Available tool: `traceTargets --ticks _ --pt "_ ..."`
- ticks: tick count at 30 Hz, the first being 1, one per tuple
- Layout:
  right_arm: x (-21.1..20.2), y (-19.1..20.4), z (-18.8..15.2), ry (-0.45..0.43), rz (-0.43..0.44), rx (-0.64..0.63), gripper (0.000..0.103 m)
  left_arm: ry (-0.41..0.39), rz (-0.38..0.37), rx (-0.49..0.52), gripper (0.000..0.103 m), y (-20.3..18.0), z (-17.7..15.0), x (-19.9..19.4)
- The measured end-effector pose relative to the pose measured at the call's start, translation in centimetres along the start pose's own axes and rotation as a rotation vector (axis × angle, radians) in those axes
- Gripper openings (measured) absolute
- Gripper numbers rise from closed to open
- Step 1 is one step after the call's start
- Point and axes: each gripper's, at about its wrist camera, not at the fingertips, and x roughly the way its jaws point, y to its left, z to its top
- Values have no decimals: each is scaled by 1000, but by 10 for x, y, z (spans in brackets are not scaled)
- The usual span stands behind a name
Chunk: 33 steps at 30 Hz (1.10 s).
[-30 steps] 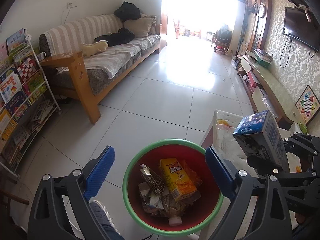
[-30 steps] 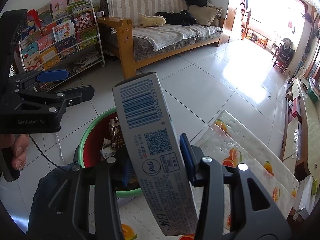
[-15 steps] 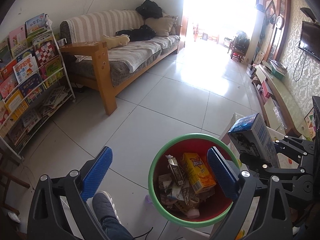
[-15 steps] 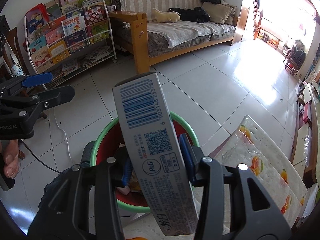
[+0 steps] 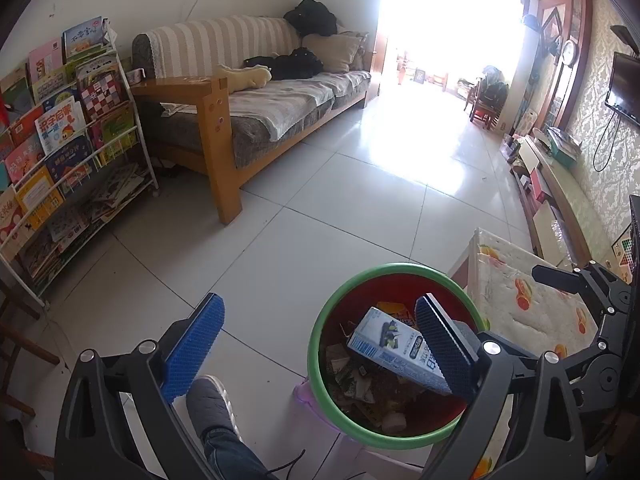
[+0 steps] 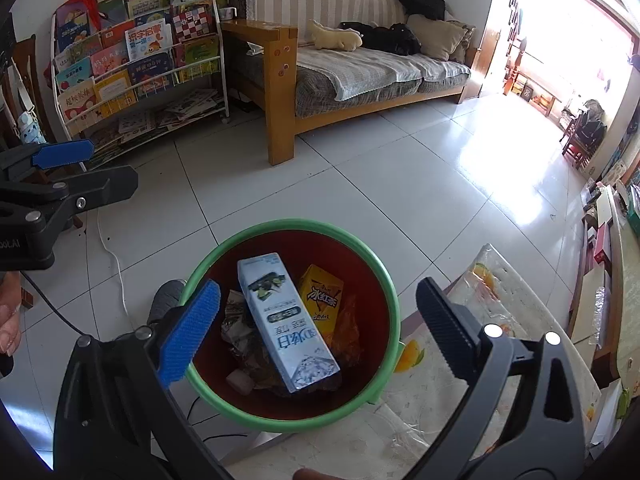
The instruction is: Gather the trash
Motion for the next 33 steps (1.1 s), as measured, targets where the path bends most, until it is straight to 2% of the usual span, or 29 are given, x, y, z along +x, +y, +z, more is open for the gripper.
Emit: traceTargets --ticks 8,15,23,29,33 --pt "-5 -3 -1 -3 -16 2 98 1 -10 2 94 -3 1 -4" --pt "-33 -16 -10 -34 -55 19 98 -9 -41 13 95 -26 5 -17" --pt "-106 -59 -47 -117 -155 114 98 -59 -116 81 95 -90 2 -53" --pt "-168 -94 -83 -174 -266 213 98 -115 -163 145 95 -149 -9 -90" --pt "-208 -115 -110 -218 -340 292 98 -112 -182 179 95 -186 -19 -105"
